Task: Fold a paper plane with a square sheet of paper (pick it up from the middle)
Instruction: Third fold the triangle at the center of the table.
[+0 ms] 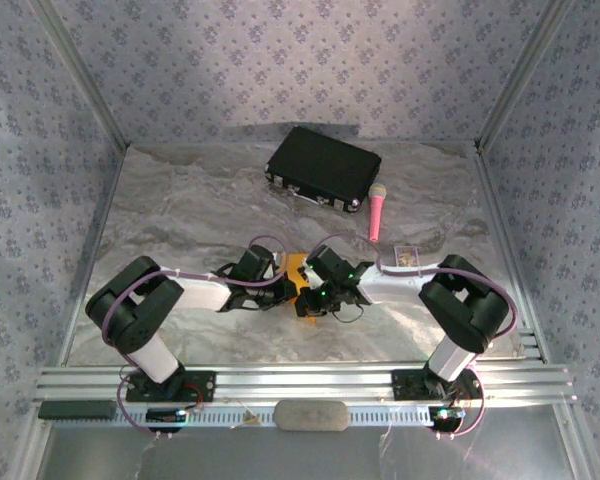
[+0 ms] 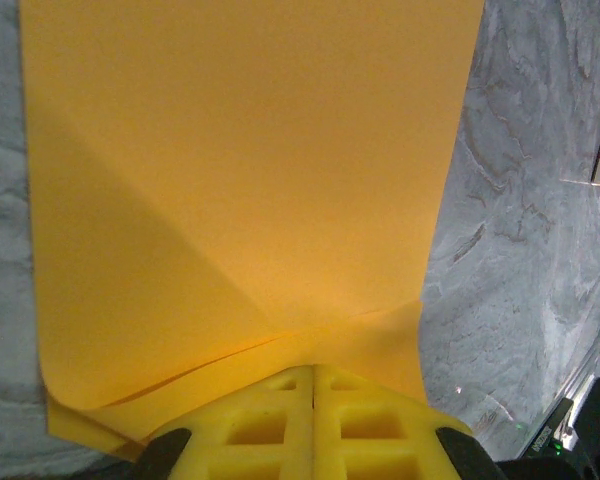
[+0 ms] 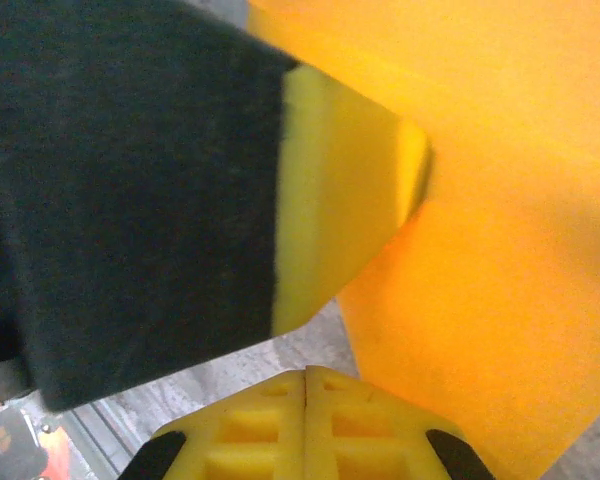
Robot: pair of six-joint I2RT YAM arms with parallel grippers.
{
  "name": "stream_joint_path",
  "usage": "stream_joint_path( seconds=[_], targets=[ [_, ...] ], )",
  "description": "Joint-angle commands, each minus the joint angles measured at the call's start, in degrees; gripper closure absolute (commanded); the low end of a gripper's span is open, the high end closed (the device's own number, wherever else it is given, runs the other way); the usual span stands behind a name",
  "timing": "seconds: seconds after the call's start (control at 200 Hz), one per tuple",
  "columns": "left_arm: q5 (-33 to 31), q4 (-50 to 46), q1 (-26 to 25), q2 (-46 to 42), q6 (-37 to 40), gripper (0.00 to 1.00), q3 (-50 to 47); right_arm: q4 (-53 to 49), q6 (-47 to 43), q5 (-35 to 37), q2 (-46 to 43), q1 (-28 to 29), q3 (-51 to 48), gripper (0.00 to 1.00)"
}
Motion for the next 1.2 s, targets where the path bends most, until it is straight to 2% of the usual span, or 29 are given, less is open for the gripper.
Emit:
stream_joint_path(
  seconds=[0.0, 0.495, 0.82, 0.954, 1.079, 1.194],
  targets=[
    [-1.69, -1.67, -0.31, 0.56, 1.10, 1.00, -0.81, -0.30, 0.78, 1.59, 1.29, 0.46, 1.15, 0.99],
    [-1.95, -1.91, -0.25, 0.94, 1.12, 1.00, -0.96, 5.12, 5.22, 0.91, -3.55, 0.99, -9.17, 0.98],
    [-2.01, -1.73, -0.26, 1.03, 0.85, 1.00, -1.05, 7.79, 7.94, -0.21, -8.55, 1.01, -15.62, 0.97],
    [-2.13, -1.52, -0.39, 0.60, 0.49, 1.00, -1.22, 10.57, 10.56, -0.68, -13.14, 1.07, -19.11, 0.96],
    [-2.05, -1.43, -0.38, 0.59, 0.42, 1.00, -1.14, 8.83, 9.65, -1.68, -17.61, 1.05, -16.70, 0.97],
    [-2.23, -1.37, -0.33, 0.51, 0.48, 1.00, -1.05, 3.83, 5.90, -1.26, -15.76, 0.39, -10.88, 0.97]
  ],
)
